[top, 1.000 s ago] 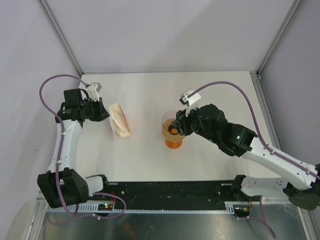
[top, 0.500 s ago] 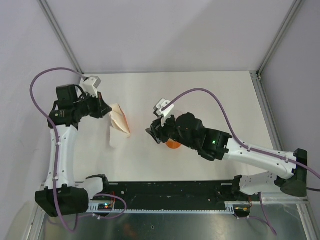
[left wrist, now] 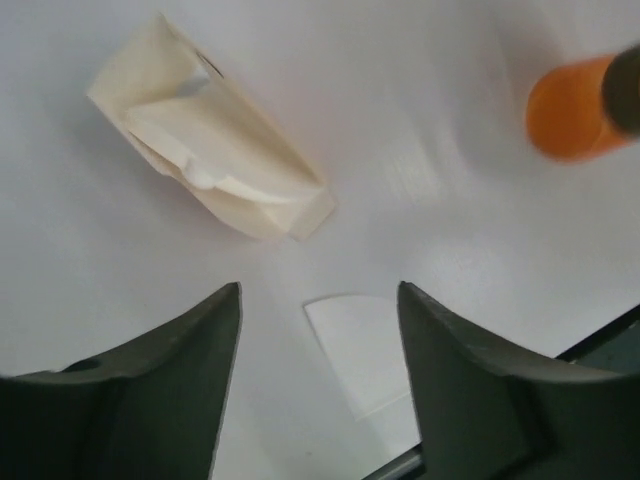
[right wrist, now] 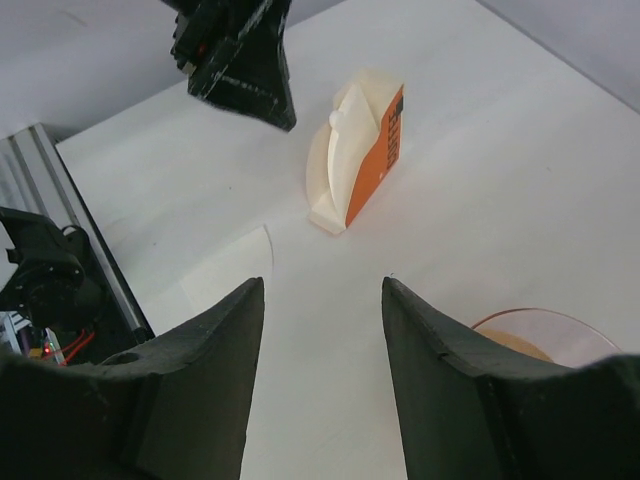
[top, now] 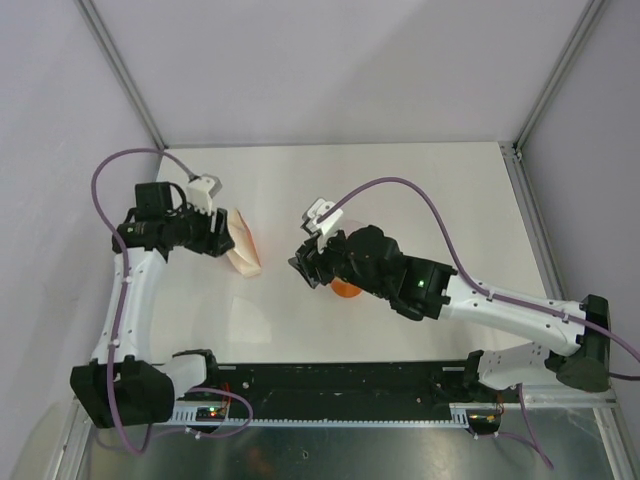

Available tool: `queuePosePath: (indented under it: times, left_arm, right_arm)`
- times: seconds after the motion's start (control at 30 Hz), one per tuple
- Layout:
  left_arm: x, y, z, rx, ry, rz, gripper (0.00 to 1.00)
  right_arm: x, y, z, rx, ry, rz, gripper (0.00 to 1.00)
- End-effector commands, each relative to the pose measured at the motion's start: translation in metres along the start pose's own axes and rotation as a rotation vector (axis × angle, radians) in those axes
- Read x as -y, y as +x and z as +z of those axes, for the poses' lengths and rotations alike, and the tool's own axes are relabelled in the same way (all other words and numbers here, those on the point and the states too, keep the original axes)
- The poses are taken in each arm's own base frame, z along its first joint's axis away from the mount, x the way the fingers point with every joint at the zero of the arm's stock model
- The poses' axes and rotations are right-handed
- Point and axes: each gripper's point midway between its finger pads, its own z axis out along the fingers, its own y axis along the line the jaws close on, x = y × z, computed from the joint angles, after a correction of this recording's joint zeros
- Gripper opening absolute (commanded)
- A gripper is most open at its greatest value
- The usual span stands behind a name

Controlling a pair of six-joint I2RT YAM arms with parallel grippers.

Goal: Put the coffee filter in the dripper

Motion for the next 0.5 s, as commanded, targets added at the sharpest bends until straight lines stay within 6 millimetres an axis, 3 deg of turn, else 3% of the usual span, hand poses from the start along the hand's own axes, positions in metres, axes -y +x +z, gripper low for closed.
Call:
queuePosePath:
  times: [0.0,0.1,0.17,0.3,0.47]
  left_arm:
    - [0.014,0.055,0.017,-0.152,0.119,0.218,0.76]
    - [0.057,0.095,0.029,-0.204,0.292,0.488,0.93]
    - [0.077,0.113,0.037,-0.225,0.407,0.594,0.98]
    - [0.086,0.144,0.055,-0.264,0.545,0.782,0.99]
    - [0.082,0.172,0.070,-0.249,0.632,1.037,1.00]
  right_arm:
    - [0.001,0.011,0.005,-0.042,0.017,-0.013,0.56]
    - [0.003,0.020,0.007,-0.071,0.024,-0.027,0.57]
    - [0.004,0.023,0.007,-0.081,0.028,-0.032,0.57]
    - [0.006,0.024,0.004,-0.091,0.038,-0.033,0.58]
    - [0.012,0.025,-0.002,-0.102,0.067,-0.020,0.58]
